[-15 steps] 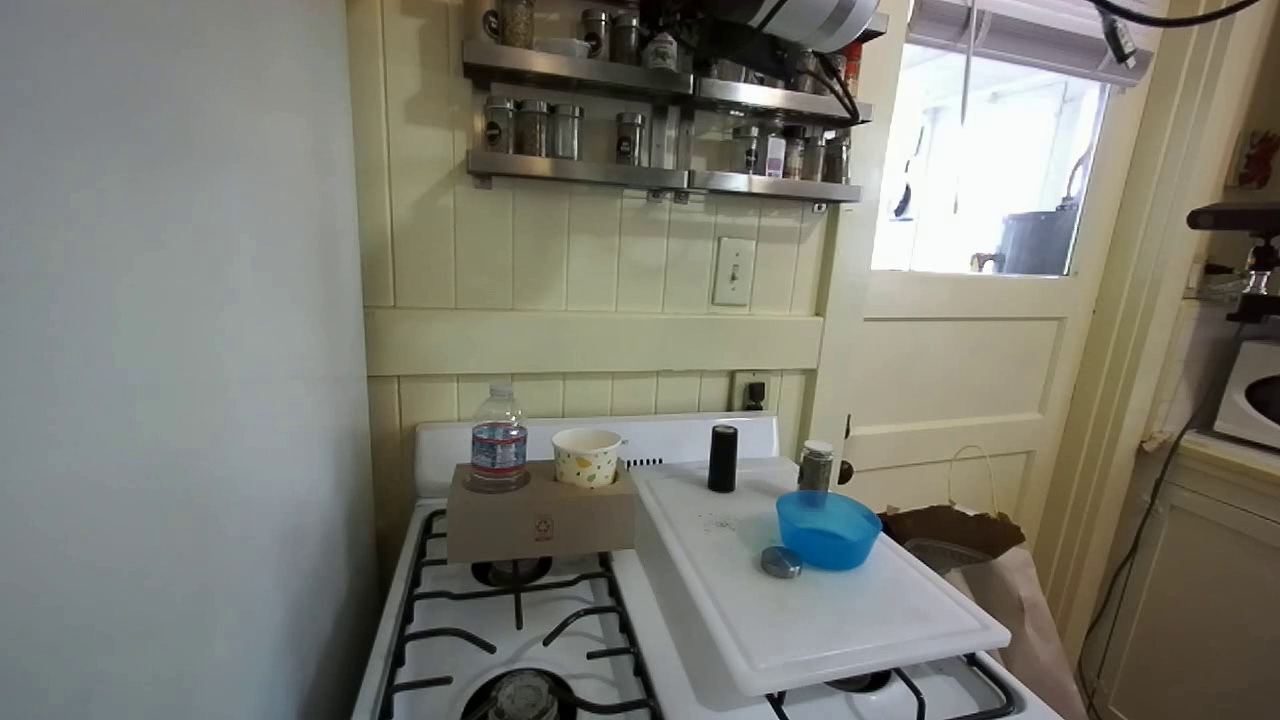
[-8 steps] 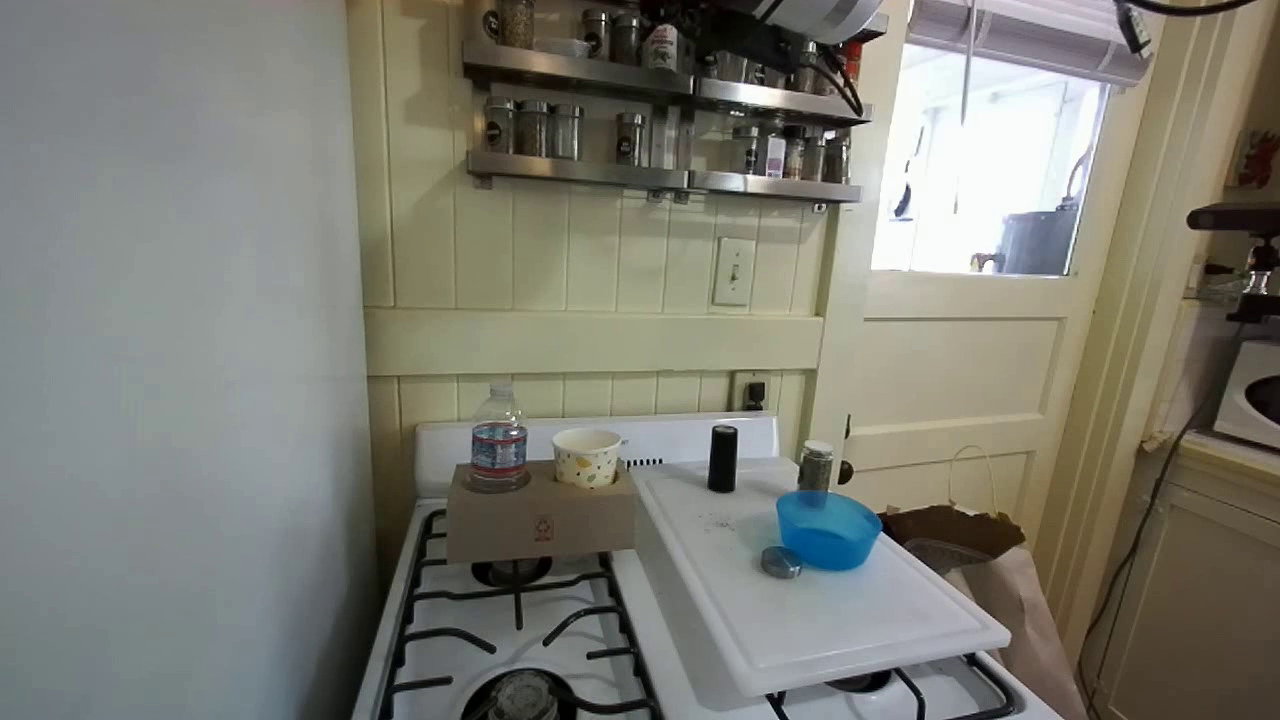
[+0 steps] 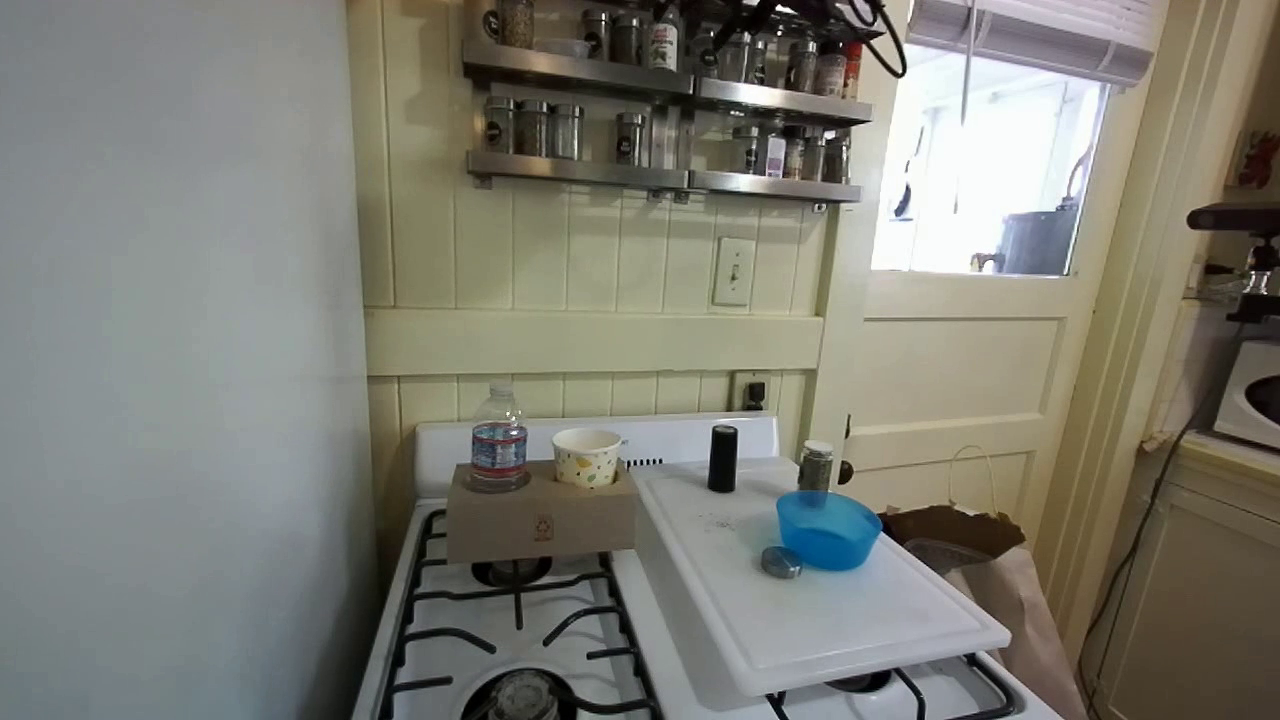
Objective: Straighten the bottle on the middle shelf
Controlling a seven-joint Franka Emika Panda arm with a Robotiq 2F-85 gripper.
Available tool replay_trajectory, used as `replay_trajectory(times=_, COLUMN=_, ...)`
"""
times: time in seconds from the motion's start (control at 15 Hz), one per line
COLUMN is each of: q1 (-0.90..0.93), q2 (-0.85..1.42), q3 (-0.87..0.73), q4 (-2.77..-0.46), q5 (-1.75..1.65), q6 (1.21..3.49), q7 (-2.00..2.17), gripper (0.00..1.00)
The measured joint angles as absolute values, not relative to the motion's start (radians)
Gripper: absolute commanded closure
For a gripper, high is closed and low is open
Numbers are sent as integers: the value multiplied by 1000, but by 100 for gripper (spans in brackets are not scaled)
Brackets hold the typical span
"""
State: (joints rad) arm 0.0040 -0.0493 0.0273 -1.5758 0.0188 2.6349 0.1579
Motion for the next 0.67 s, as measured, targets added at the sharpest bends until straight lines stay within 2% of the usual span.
replay_trajectory(times=0.67, q1=-6, q2=-271, q3=23, q4=-1496, q5=24, q6=1810, q7=348, gripper=0)
